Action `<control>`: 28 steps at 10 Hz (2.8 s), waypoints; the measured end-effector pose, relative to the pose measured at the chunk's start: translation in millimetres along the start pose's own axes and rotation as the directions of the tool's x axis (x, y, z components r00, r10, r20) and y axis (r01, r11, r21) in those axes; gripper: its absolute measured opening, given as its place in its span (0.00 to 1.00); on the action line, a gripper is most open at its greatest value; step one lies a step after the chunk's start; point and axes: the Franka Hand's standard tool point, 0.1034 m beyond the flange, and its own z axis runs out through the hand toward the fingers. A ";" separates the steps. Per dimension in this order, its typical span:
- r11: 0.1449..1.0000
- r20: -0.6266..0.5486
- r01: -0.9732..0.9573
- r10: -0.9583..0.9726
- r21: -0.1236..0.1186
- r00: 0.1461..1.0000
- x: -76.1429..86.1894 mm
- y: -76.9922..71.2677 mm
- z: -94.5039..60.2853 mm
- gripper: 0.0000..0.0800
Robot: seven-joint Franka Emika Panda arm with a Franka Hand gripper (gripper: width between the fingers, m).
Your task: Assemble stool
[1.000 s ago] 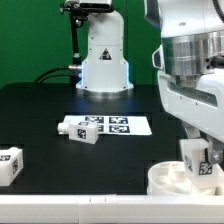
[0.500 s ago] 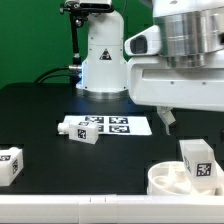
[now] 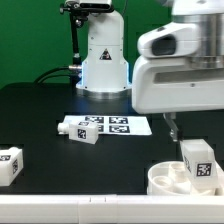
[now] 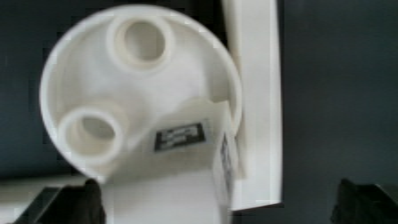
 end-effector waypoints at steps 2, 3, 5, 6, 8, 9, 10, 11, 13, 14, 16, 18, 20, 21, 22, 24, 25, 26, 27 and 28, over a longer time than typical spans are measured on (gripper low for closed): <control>0.996 -0.050 0.092 -0.092 0.001 0.995 9.3 8.3 -1.8 0.81; 0.981 -0.039 0.193 -0.193 -0.009 0.980 5.5 9.8 0.2 0.81; 0.940 -0.032 0.341 -0.341 -0.019 0.939 5.7 10.7 1.3 0.81; 0.804 0.009 0.593 -0.593 -0.046 0.805 8.5 11.3 2.3 0.81; 0.681 0.030 0.730 -0.730 -0.058 0.683 10.2 2.9 6.1 0.81; 0.637 0.034 0.769 -0.768 -0.056 0.639 10.5 6.8 6.0 0.81; 0.584 0.040 0.810 -0.809 -0.056 0.586 10.6 8.2 6.1 0.81; 0.482 0.055 0.874 -0.873 -0.061 0.485 11.4 9.0 6.8 0.81; 0.160 0.111 0.982 -0.979 -0.096 0.170 18.4 2.0 13.4 0.81; 0.049 0.140 0.995 -0.988 -0.081 0.060 16.4 3.0 19.9 0.81; 0.089 0.136 0.992 -0.986 -0.085 0.100 16.3 4.7 20.3 0.66; 0.128 0.133 0.988 -0.981 -0.088 0.139 16.0 5.0 20.9 0.32; 0.300 0.114 0.948 -0.943 -0.110 0.312 16.5 6.0 20.6 0.10; 0.367 0.104 0.922 -0.919 -0.124 0.380 19.9 10.3 17.8 0.03; 0.557 0.052 0.821 -0.823 -0.130 0.566 23.4 13.2 16.8 0.01; 0.567 0.045 0.813 -0.816 -0.131 0.576 24.0 14.5 16.9 0.00; 0.585 0.051 0.801 -0.803 -0.124 0.594 23.1 14.9 13.7 0.00; 0.587 0.061 0.801 -0.801 -0.117 0.596 24.1 16.6 3.5 0.00; 0.540 0.070 0.834 -0.833 -0.112 0.548 27.1 23.6 -5.4 0.00; 0.485 0.080 0.868 -0.866 -0.104 0.493 28.8 31.3 -9.7 0.14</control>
Offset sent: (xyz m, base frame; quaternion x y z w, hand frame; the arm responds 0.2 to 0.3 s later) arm 0.0000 0.0000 0.0000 0.0000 0.0000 -0.1938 0.9810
